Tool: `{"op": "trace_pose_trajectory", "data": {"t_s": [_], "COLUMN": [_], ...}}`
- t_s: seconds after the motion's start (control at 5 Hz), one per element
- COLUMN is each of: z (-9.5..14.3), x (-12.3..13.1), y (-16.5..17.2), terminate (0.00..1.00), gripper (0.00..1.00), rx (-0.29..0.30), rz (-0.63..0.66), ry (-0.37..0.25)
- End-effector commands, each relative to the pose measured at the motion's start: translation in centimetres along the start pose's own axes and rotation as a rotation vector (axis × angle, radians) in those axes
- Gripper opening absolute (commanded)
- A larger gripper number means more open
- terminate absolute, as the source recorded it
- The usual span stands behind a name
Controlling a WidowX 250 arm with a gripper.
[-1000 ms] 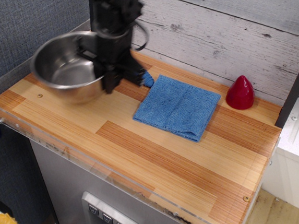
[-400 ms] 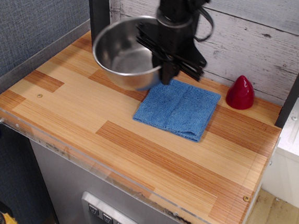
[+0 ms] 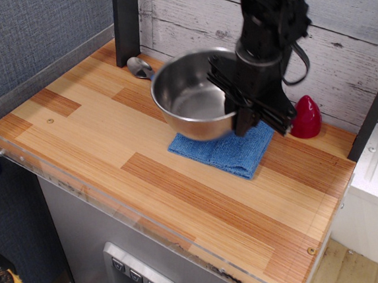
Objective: Place the silver pot on the blue cloth.
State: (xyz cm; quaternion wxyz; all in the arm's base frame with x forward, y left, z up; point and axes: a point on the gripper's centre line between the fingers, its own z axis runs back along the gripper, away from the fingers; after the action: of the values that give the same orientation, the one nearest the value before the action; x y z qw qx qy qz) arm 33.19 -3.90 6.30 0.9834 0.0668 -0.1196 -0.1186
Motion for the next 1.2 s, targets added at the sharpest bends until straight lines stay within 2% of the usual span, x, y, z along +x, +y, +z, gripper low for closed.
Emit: {"op": "trace_pose_trajectory", "data": {"t_s": [0.0,0.2,0.4,0.8,1.0], "z": [-0.16,-0.89,-1.00,-0.96,-0.19], "x": [1.63,1.66,1.17,1.15,1.24], "y": [-1.82,-2.08,-1.73,-1.77,-1.38], "terminate": [0.00,0.00,0.00,0.00,0.00], "gripper": [0.00,0.00,1.00,1.00,1.00], "rx": [-0.013,-0.022,0.020,0.035,0.035], "rz": [-0.064,-0.078,-0.012,-0.021,-0.014], "ry": [-0.029,0.000,0.037,0.065,0.052]}}
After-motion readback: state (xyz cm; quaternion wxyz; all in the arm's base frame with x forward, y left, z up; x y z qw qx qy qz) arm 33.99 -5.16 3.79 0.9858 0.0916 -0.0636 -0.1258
